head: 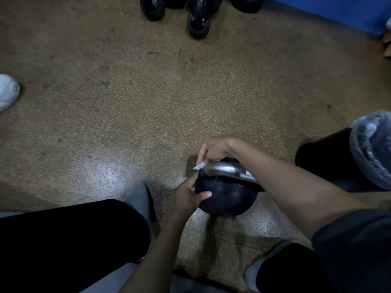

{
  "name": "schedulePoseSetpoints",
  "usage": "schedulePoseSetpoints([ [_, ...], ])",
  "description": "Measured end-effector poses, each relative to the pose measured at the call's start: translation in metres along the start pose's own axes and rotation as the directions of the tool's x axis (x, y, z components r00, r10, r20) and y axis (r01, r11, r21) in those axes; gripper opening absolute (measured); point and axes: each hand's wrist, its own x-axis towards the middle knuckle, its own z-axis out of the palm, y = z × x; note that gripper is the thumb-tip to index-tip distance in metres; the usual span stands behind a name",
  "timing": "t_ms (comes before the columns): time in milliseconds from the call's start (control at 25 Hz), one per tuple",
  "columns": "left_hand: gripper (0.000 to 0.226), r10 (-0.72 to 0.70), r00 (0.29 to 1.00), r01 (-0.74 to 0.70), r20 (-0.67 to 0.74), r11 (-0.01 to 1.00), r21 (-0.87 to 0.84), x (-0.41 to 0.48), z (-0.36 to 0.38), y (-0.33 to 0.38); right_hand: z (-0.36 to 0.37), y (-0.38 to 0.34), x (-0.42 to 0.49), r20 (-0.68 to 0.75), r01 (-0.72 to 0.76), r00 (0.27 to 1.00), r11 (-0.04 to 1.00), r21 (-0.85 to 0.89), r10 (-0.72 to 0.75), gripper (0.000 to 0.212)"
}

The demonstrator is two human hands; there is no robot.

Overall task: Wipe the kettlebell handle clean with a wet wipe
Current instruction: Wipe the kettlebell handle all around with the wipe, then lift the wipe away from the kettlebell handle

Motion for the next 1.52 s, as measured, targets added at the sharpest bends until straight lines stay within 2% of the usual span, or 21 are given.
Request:
schedulePoseSetpoints([
  [280, 0.079, -0.005, 1.0, 0.005, -0.006, 1.0, 0.005, -0.003, 0.001, 0.005, 0.007, 0.019, -0.013, -0.053, -0.034, 0.997, 0.965, 0.261, 0.049, 0.022],
  [680, 0.079, -0.018, 1.0, 0.018, -0.002, 1.0, 0.02, -0.006, 0.002, 0.007, 0.006, 0.017, -0.015, -0.078, -0.041, 0.995, 0.978, 0.205, 0.058, 0.02],
  [840, 0.079, -0.035, 0.999, 0.035, 0.0, 0.999, 0.013, -0.005, 0.001, 0.008, 0.004, 0.018, -0.016, -0.069, -0.031, 0.996, 0.97, 0.243, 0.05, 0.02],
  [1000, 0.076, -0.01, 1.0, 0.009, 0.017, 0.998, 0.068, -0.005, 0.003, 0.009, 0.004, 0.022, -0.022, -0.084, -0.033, 0.995, 0.966, 0.255, 0.056, 0.019],
  [1080, 0.07, -0.046, 0.998, 0.041, 0.043, 0.994, 0.102, -0.003, 0.0, 0.018, 0.003, 0.025, -0.025, -0.079, -0.025, 0.996, 0.952, 0.305, 0.052, 0.02],
  [1160, 0.065, -0.067, 0.997, 0.058, 0.035, 0.975, 0.216, 0.004, -0.007, 0.026, -0.001, 0.032, -0.032, -0.117, 0.007, 0.992, 0.932, 0.363, 0.038, 0.023],
  [1240, 0.05, -0.074, 0.996, 0.051, 0.041, 0.914, 0.402, 0.015, -0.013, 0.04, -0.005, 0.041, -0.04, -0.191, 0.052, 0.981, 0.92, 0.388, 0.025, 0.025],
  [1320, 0.039, -0.072, 0.997, 0.054, 0.018, 0.877, 0.477, 0.025, -0.018, 0.062, -0.01, 0.048, -0.05, -0.27, 0.103, 0.963, 0.921, 0.376, 0.003, 0.027],
  [1440, 0.038, 0.065, 0.994, 0.001, -0.089, 0.801, 0.599, 0.036, -0.014, 0.109, -0.023, 0.058, -0.076, -0.398, 0.191, 0.916, 0.929, 0.318, -0.052, 0.028],
  [1520, 0.038, 0.176, 0.982, -0.095, -0.06, 0.752, 0.652, 0.033, 0.004, 0.146, -0.034, 0.067, -0.1, -0.498, 0.239, 0.865, 0.922, 0.303, -0.06, 0.026],
])
